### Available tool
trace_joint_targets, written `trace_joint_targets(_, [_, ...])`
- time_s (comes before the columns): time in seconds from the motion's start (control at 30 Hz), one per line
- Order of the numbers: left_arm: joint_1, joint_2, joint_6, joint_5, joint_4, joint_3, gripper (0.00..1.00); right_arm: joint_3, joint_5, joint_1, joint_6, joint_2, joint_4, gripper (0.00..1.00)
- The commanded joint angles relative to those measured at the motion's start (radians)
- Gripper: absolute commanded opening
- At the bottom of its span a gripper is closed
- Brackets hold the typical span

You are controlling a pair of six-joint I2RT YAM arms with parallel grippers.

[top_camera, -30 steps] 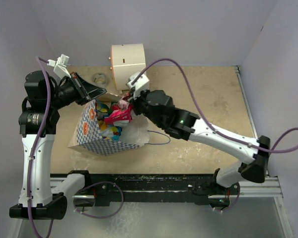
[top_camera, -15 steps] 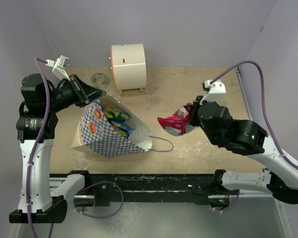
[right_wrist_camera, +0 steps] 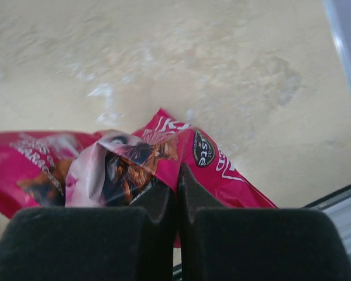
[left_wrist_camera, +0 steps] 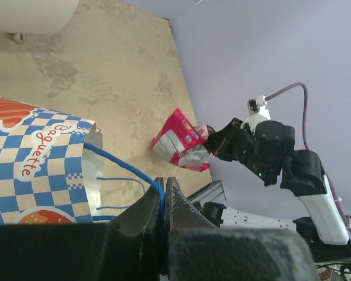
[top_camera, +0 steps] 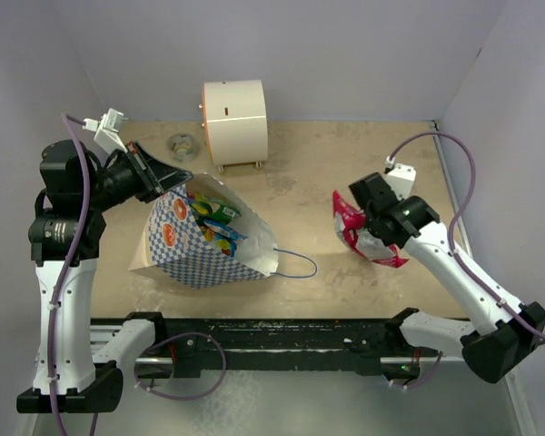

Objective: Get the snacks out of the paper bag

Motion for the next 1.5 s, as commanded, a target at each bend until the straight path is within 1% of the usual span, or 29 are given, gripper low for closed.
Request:
trace_joint_targets(0.0, [-0.004,-0.011,-0.041,-0.005,0.039,0.03,0.0,0.008,0.038,-0.209,-0.194,-0.05,0.13,0.0])
trace_joint_targets(0.07, [-0.004,-0.006,-0.033,-0.005,0.035,0.037,0.0,-0.004,0.099,-0.307,-0.291,-0.042,0.159,0.0])
trace_joint_targets(0.13, [-0.004,0.001,-0.017,-0.013,0.021,0.039,0.0,-0.009,0.226,-0.347,-0.328,-0.021,0.151,0.0])
trace_joint_targets(0.17, [-0.004,0.005,-0.012,-0.014,0.014,0.041,0.0,-0.012,0.263,-0.349,-0.333,-0.014,0.149,0.0])
trace_joint_targets(0.23, [-0.004,0.012,-0.009,-0.012,0.012,0.041,0.0,-0.019,0.201,-0.349,-0.311,-0.006,0.136,0.0])
trace_joint_targets(0.27, [-0.004,0.015,-0.009,-0.012,0.013,0.042,0.0,-0.034,0.126,-0.35,-0.286,-0.006,0.15,0.02])
trace_joint_targets(0.3, [-0.004,0.017,-0.009,-0.015,0.016,0.042,0.0,-0.05,0.057,-0.315,-0.306,-0.01,0.191,0.06])
trace_joint_targets(0.33, [-0.004,0.019,-0.006,-0.019,0.015,0.042,0.0,-0.061,0.073,-0.225,-0.3,-0.014,0.22,0.14])
trace_joint_targets(0.37, [-0.004,0.022,-0.004,-0.023,0.015,0.042,0.0,-0.054,0.049,-0.177,-0.218,-0.008,0.175,0.23])
trace_joint_targets(0.4, [-0.004,0.023,-0.002,-0.026,0.016,0.04,0.0,-0.055,-0.043,-0.169,-0.141,0.001,0.149,0.29])
trace_joint_targets(0.43, [-0.004,0.026,-0.002,-0.028,0.02,0.036,0.0,-0.067,-0.2,-0.17,-0.098,0.02,0.141,0.36])
trace_joint_targets(0.47, [-0.004,0.029,-0.005,-0.027,0.024,0.032,0.0,-0.077,-0.275,-0.17,-0.057,0.035,0.12,0.41])
trace_joint_targets(0.53, [-0.004,0.035,-0.009,-0.018,0.041,0.027,0.0,-0.112,-0.367,-0.17,0.041,0.028,0.061,0.49])
trace_joint_targets(0.57, [-0.004,0.037,-0.01,-0.014,0.045,0.028,0.0,-0.144,-0.433,-0.17,0.056,-0.001,0.082,0.56])
trace_joint_targets(0.6, [-0.003,0.038,-0.011,-0.016,0.045,0.03,0.0,-0.207,-0.502,-0.17,0.076,-0.05,0.121,0.6])
trace_joint_targets(0.67, [-0.004,0.034,-0.007,-0.026,0.047,0.029,0.0,-0.273,-0.555,-0.17,0.1,-0.145,0.187,0.67])
trace_joint_targets(0.7, [-0.004,0.032,-0.008,-0.029,0.046,0.029,0.0,-0.281,-0.53,-0.17,0.09,-0.188,0.209,0.74])
trace_joint_targets(0.77, [-0.003,0.03,-0.01,-0.029,0.048,0.025,0.0,-0.257,-0.461,-0.171,0.042,-0.23,0.222,0.82])
trace_joint_targets(0.83, [-0.004,0.03,-0.015,-0.021,0.049,0.023,0.0,-0.192,-0.422,-0.173,-0.015,-0.224,0.212,0.85])
trace_joint_targets(0.93, [-0.003,0.031,-0.011,-0.022,0.042,0.03,0.0,-0.133,-0.381,-0.173,0.011,-0.192,0.126,0.91])
trace_joint_targets(0.97, [-0.003,0.029,-0.012,-0.026,0.04,0.031,0.0,-0.147,-0.384,-0.173,0.013,-0.193,0.134,0.92])
trace_joint_targets(1.03, [-0.003,0.026,-0.017,-0.028,0.042,0.028,0.0,-0.221,-0.41,-0.174,0.0,-0.195,0.216,0.92])
trace_joint_targets(1.1, [-0.003,0.027,-0.023,-0.016,0.047,0.024,0.0,-0.249,-0.436,-0.179,0.003,-0.168,0.27,0.92])
trace_joint_targets(1.2, [-0.003,0.033,-0.019,-0.001,0.028,0.036,0.0,-0.271,-0.482,-0.179,0.071,-0.092,0.261,0.92])
trace_joint_targets(1.23, [-0.003,0.032,-0.016,0.002,0.019,0.038,0.0,-0.304,-0.513,-0.179,0.094,-0.084,0.283,0.91])
trace_joint_targets(1.33, [-0.003,0.013,-0.02,0.027,0.017,0.012,0.0,-0.476,-0.591,-0.179,0.146,-0.091,0.416,0.9])
trace_joint_targets(1.37, [-0.003,0.008,-0.025,0.045,0.019,-0.004,0.0,-0.515,-0.612,-0.179,0.137,-0.091,0.45,0.89])
trace_joint_targets(1.4, [-0.004,0.0,-0.033,0.061,0.018,-0.02,0.0,-0.522,-0.625,-0.179,0.109,-0.089,0.437,0.89])
trace_joint_targets(1.47, [-0.003,-0.019,-0.039,0.105,0.009,-0.051,0.0,-0.476,-0.573,-0.165,0.008,-0.102,0.357,0.91])
